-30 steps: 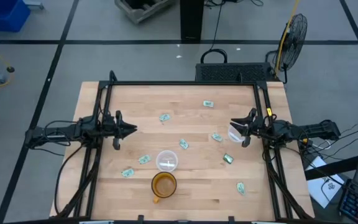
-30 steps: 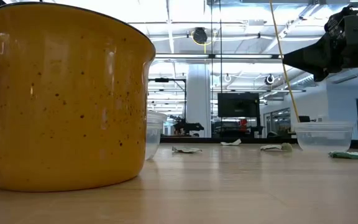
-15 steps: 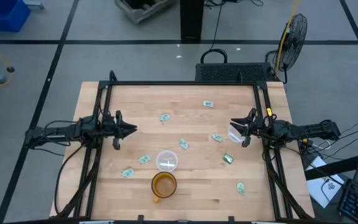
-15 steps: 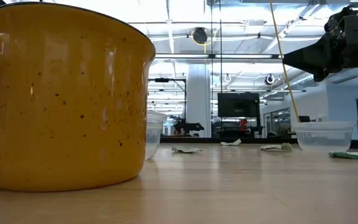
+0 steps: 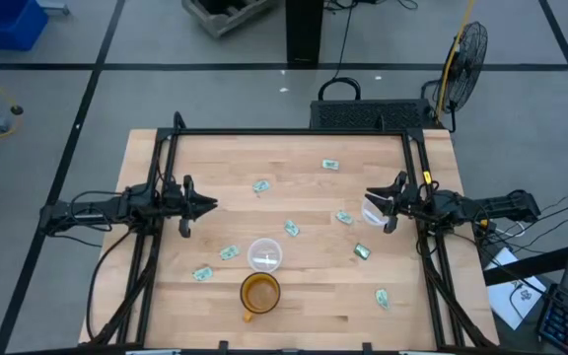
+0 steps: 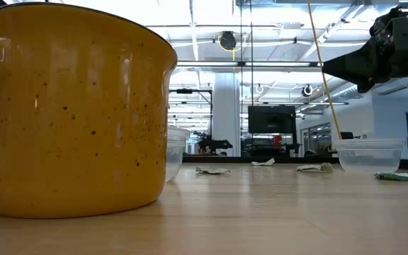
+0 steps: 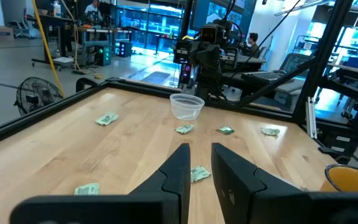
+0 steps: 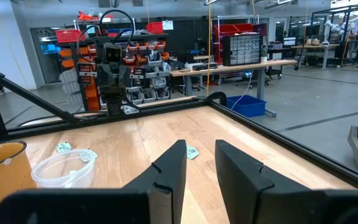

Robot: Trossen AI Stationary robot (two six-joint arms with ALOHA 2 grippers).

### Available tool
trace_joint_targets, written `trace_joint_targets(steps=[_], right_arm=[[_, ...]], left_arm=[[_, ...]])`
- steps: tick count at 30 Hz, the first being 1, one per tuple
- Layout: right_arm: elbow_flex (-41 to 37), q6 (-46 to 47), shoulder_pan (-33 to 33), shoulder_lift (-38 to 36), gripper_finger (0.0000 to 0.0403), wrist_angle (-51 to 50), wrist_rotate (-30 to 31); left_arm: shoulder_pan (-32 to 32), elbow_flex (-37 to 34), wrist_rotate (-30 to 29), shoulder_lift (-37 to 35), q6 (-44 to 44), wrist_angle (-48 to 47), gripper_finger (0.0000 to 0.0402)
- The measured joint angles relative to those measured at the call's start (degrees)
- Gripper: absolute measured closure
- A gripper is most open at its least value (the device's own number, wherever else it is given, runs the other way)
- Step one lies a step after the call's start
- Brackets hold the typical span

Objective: Pick and place items into bin

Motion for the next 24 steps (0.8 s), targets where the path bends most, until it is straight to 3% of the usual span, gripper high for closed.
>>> trace_joint_targets(steps=[24], right_arm=[[0.0,0.0,0.0,0.0,0.0325,0.0,0.0]], left_arm=[[0.0,0.0,0.0,0.0,0.6,0.0,0.0332]])
